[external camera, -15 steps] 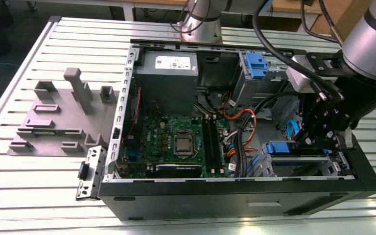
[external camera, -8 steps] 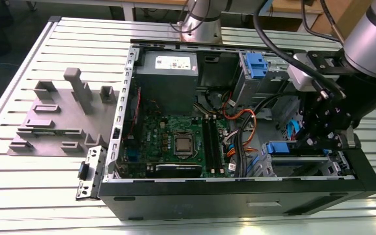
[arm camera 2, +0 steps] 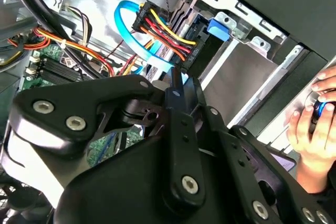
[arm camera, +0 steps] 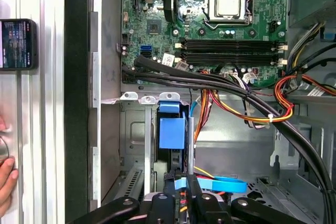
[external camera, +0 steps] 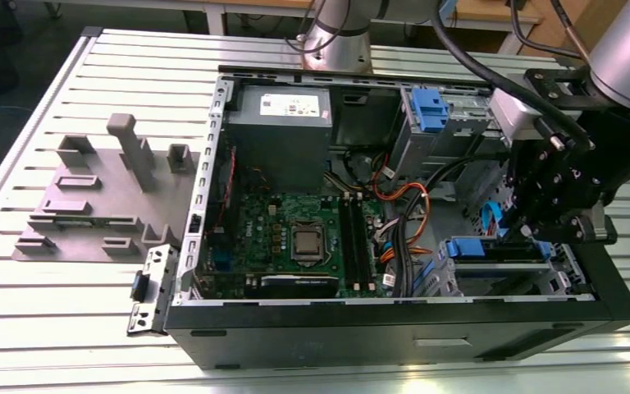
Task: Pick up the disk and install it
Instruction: 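Insert the second disk wire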
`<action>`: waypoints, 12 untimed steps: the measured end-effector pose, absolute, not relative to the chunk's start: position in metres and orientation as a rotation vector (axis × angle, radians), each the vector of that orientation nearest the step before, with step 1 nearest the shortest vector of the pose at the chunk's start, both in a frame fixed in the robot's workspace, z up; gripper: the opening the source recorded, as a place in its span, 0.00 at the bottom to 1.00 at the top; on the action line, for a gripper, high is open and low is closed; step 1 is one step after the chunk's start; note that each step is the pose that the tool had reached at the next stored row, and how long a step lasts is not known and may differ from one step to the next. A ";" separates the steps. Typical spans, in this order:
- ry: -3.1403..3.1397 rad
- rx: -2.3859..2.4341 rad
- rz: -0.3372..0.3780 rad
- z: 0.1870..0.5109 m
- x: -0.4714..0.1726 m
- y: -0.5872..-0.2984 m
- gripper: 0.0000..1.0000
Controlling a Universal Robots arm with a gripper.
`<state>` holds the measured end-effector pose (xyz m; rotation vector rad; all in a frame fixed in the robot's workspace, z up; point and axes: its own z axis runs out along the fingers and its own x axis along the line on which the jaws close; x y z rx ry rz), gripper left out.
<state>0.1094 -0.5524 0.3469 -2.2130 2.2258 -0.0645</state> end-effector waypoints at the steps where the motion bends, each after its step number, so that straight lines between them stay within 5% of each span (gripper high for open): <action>1: 2.226 -2.213 -0.064 0.347 0.109 -0.552 0.24; 5: 2.226 -2.213 -0.064 0.347 0.109 -0.552 0.11; 12: 2.225 -2.212 -0.062 0.347 0.109 -0.552 0.11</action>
